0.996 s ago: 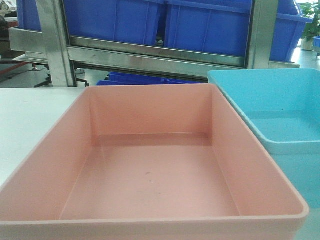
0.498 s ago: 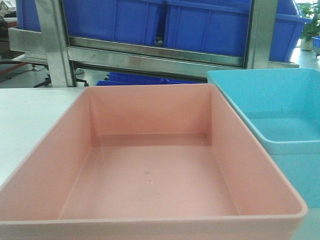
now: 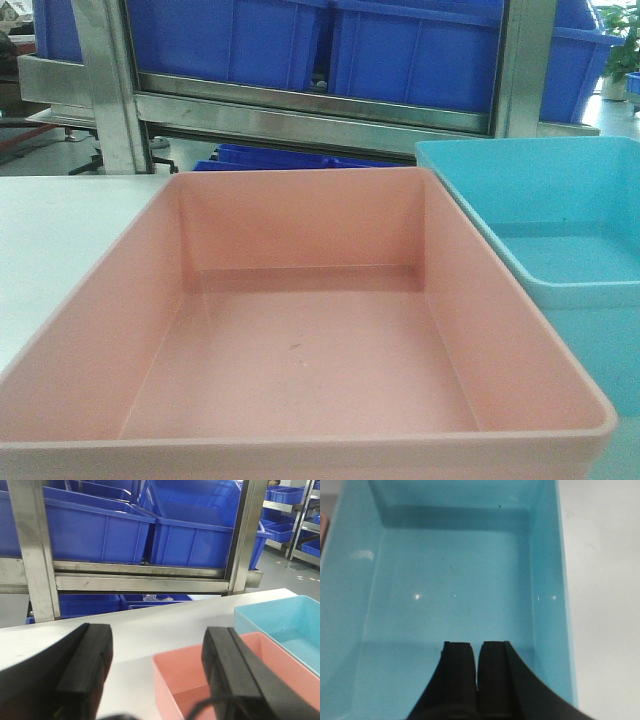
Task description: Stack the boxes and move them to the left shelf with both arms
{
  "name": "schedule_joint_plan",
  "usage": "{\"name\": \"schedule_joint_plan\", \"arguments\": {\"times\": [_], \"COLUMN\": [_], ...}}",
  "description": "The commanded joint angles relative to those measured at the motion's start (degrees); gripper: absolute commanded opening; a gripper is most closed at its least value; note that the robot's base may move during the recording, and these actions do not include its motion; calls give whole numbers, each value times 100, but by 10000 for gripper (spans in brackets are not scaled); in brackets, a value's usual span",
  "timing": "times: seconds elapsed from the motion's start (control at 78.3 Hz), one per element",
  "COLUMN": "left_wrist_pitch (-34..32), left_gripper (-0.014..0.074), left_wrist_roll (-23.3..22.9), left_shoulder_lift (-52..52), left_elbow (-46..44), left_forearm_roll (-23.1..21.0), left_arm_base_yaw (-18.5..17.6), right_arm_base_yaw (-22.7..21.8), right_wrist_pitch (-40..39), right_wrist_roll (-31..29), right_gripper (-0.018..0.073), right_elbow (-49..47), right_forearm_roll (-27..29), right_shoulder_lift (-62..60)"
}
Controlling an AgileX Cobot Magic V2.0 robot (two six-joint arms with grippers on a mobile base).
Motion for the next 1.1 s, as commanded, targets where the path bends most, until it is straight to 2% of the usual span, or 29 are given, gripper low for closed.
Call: {"name": "schedule_joint_plan", "arguments": {"times": [0.0,0.077,0.166,0.23,0.281,0.549,0.715,0.843,0.97,1.085], "left_wrist_pitch": [-436,-436,-436,-436,-436,-436,-436,-436,-436,-436], "left_gripper": [314,314,314,314,314,314,314,314,314,314], "left_wrist_roll": [25,25,25,25,25,25,25,25,25,25], "left_shoulder_lift": [38,38,38,38,38,38,38,38,38,38], "left_elbow": [-156,-156,-156,-156,-156,-156,-156,-156,-156,-156], "left_forearm_roll": [-50,-50,-50,-50,-50,-50,-50,-50,-50,-50], "left_arm_base_yaw": [14,14,14,14,14,14,14,14,14,14], "right_arm_base_yaw": [-269,-505,-762,-934,-1059,-1232,-1217,-1217,-1217,-1222], "right_wrist_pitch": [192,577,935,1139,1285,1733,1623,1567,1563,1640], "right_wrist_roll": [-159,-381,-662,-734,-803,-1144,-1584,-1622,-1622,-1622], "right_gripper": [88,187,361,437,464,460,425,392,311,132], "right_elbow": [-585,-969,-1411,-1723,-2021,-3311,-3376,-3376,-3376,-3442], "right_forearm_roll": [-1,-1,-1,-1,-1,4,216,251,251,251], "right_shoulder_lift": [369,763,1299,1640,1952,3482,4123,4428,4530,4530]}}
